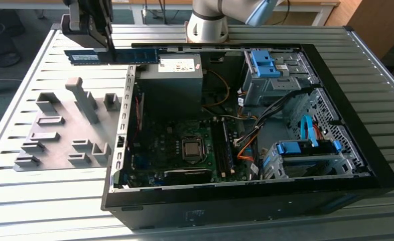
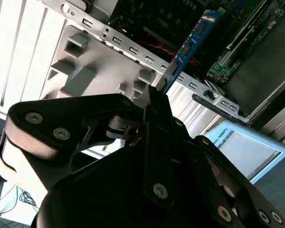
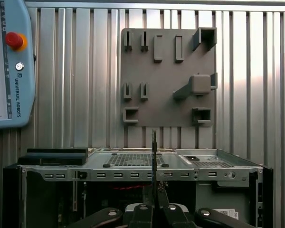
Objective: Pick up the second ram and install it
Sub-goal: 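Pick up the second ram and move it above second insertion slot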
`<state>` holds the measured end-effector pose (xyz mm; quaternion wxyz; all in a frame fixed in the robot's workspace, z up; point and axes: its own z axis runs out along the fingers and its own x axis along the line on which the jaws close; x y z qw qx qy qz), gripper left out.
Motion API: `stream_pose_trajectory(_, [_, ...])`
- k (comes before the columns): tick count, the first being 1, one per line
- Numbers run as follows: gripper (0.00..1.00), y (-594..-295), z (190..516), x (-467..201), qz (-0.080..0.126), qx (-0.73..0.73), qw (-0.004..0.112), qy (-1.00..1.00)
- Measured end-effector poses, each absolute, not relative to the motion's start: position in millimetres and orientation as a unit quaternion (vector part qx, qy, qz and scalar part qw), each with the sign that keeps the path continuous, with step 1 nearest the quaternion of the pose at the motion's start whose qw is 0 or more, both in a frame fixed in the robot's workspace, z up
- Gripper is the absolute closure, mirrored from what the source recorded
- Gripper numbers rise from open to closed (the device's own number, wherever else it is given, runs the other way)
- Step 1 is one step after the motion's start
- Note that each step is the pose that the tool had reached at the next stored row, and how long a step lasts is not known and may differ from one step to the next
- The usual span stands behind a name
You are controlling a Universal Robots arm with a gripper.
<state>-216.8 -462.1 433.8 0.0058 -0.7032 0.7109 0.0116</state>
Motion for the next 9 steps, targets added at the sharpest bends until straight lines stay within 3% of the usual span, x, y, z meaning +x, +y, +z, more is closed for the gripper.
stream_pose_trajectory(9, [0.86, -462, 432, -205, 0.012, -0.703, 0.006, 0.711])
